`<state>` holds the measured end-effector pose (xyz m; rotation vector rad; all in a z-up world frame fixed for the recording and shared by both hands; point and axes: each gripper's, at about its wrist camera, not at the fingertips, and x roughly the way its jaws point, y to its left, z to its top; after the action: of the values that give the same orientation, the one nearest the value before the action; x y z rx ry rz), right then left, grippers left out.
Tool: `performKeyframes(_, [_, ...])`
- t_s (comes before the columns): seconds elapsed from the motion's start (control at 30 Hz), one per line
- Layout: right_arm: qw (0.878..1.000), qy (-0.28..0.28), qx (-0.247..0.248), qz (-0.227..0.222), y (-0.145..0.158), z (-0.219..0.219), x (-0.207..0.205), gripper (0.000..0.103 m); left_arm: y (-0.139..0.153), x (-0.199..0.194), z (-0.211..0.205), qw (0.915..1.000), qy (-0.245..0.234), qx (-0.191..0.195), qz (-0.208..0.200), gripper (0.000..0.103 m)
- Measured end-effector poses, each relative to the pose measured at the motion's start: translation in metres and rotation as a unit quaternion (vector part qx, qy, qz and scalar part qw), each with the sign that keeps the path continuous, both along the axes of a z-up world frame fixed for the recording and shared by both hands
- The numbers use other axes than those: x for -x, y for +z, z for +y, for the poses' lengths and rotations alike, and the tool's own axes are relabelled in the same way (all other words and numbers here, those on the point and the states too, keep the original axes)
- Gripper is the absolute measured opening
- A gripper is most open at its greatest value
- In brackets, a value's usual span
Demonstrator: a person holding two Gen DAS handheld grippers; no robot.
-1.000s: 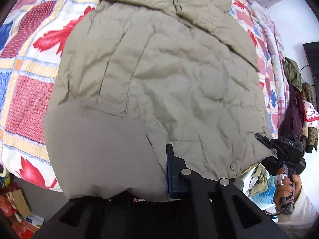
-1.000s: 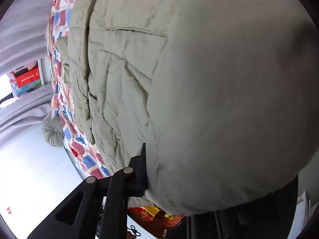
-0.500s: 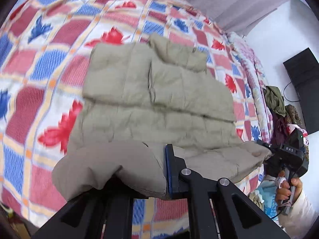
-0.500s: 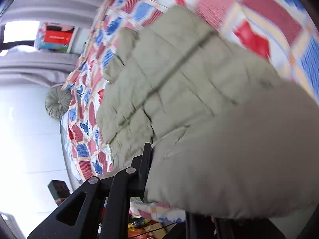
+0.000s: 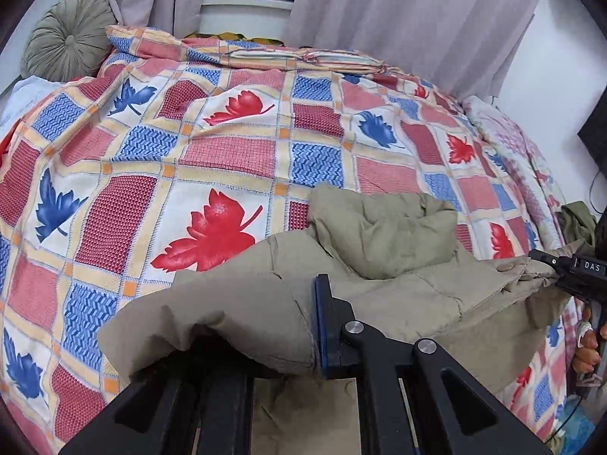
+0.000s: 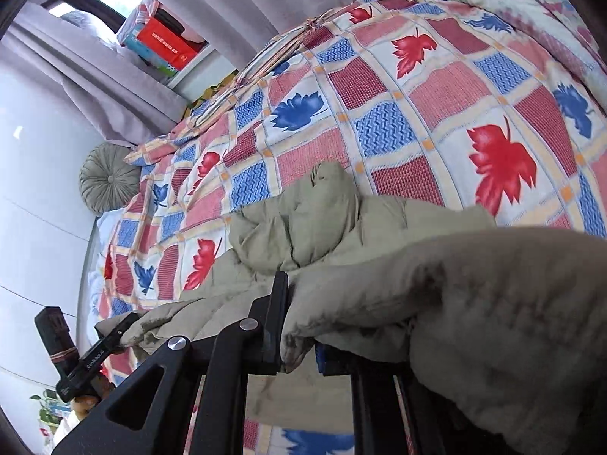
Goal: Fold large clothes
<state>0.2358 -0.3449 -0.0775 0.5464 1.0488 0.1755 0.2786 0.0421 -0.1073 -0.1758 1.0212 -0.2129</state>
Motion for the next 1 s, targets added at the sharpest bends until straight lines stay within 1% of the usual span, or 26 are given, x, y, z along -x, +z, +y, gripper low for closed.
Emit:
performKeyframes(0.07, [1.0, -0.006, 0.009, 0.008, -0.021, 0.0, -0.02, 0.013, -0.027, -0.02, -0.007, 0.9997, 0.01, -0.012, 0.016, 0.012])
performKeyframes(0.13, [1.0, -0.02, 0.009, 0.023, -0.05, -0.002, -0.037, 0.013, -0.051, -0.029, -0.016, 0.9992, 0.013, -0.029, 0.026, 0.012])
performKeyframes(0.23, [0.998, -0.039, 0.001, 0.046, -0.088, -0.008, -0.05, 0.013, -0.074, -0.036, -0.027, 0.9982, 0.01, -0.054, 0.026, 0.013])
performKeyframes(0.33, [0.997, -0.05, -0.01, 0.056, -0.112, -0.013, -0.055, 0.013, -0.083, -0.041, -0.031, 0.9976, 0.013, -0.062, 0.03, 0.013])
performKeyframes(0.43, [0.996, -0.065, -0.026, 0.061, -0.124, -0.017, -0.055, 0.015, -0.079, -0.042, -0.027, 0.9978, 0.02, -0.051, 0.036, 0.013])
performKeyframes(0.5, [0.995, -0.069, -0.035, 0.064, -0.123, -0.018, -0.055, 0.019, -0.073, -0.04, -0.024, 0.9981, 0.017, -0.046, 0.037, 0.013])
performKeyframes(0.53, [0.995, -0.069, -0.037, 0.064, -0.12, -0.019, -0.054, 0.027, -0.069, -0.038, -0.022, 0.9984, 0.017, -0.041, 0.035, 0.014])
performKeyframes(0.57, [0.995, -0.068, -0.037, 0.063, -0.116, -0.02, -0.053, 0.033, -0.065, -0.036, -0.021, 0.9986, 0.017, -0.039, 0.033, 0.019])
performKeyframes(0.6, [0.995, -0.066, -0.035, 0.059, -0.111, -0.021, -0.052, 0.051, -0.062, -0.034, -0.02, 0.9987, 0.015, -0.036, 0.032, 0.022])
performKeyframes(0.63, [0.996, -0.065, -0.032, 0.054, -0.105, -0.023, -0.051, 0.071, -0.059, -0.032, -0.019, 0.9988, 0.013, -0.035, 0.03, 0.031])
performKeyframes(0.67, [0.996, -0.064, -0.031, 0.05, -0.1, -0.024, -0.05, 0.075, -0.055, -0.029, -0.019, 0.999, 0.01, -0.035, 0.027, 0.044])
performKeyframes(0.7, [0.997, -0.064, -0.031, 0.043, -0.093, -0.026, -0.047, 0.075, -0.05, -0.026, -0.02, 0.9991, 0.008, -0.034, 0.023, 0.053])
performKeyframes(0.73, [0.997, -0.064, -0.032, 0.04, -0.089, -0.028, -0.045, 0.075, -0.045, -0.023, -0.019, 0.9993, 0.009, -0.034, 0.016, 0.066])
performKeyframes(0.77, [0.997, -0.064, -0.034, 0.04, -0.085, -0.029, -0.043, 0.075, -0.039, -0.019, -0.019, 0.9994, 0.009, -0.033, 0.009, 0.072])
performKeyframes(0.83, [0.996, -0.067, -0.035, 0.038, -0.079, -0.033, -0.037, 0.075, -0.031, -0.012, -0.02, 0.9993, 0.007, -0.038, 0.002, 0.072])
performKeyframes(0.93, [0.996, -0.07, -0.031, 0.038, -0.075, -0.037, -0.024, 0.075, -0.018, -0.002, -0.017, 0.9978, 0.013, -0.063, -0.018, 0.072])
performKeyframes(1.0, [0.997, -0.067, -0.022, 0.039, -0.073, -0.038, -0.016, 0.075, -0.008, 0.005, -0.01, 0.9972, 0.02, -0.064, -0.033, 0.072])
